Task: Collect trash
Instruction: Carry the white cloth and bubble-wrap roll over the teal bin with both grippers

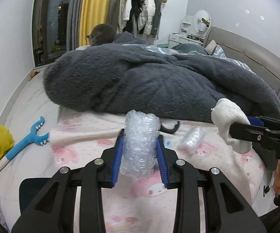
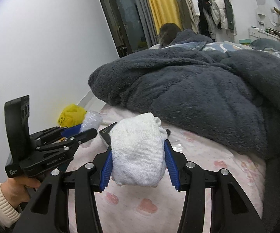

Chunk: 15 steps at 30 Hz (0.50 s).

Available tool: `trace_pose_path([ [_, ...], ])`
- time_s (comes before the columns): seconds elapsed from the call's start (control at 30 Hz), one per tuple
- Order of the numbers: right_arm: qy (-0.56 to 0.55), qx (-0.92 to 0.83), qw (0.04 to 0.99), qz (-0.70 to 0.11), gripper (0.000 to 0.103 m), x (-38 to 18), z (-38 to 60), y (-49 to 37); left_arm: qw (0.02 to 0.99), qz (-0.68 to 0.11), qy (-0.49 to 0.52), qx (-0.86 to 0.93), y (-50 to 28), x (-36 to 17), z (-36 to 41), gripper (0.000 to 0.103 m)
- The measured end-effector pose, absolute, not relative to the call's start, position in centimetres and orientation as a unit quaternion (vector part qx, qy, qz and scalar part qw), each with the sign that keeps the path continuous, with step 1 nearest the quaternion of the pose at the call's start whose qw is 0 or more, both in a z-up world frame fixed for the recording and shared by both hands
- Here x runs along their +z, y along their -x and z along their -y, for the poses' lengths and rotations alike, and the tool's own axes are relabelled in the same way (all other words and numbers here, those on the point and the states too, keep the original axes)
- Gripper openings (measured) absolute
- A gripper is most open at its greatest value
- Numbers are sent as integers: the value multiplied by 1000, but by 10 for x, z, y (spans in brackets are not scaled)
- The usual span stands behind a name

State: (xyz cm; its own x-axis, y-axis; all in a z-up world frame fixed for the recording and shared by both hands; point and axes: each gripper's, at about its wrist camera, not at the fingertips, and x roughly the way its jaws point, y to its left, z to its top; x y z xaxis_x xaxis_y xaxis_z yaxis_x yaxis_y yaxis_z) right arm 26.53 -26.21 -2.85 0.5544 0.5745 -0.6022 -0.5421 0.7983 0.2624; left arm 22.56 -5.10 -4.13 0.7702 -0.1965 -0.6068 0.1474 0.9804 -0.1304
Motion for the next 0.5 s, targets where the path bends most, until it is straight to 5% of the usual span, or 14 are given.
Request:
trace_pose_path([
  [0.5, 11, 341, 875, -343, 50, -10, 185, -254, 934, -348, 55, -61, -205, -42, -17, 36],
])
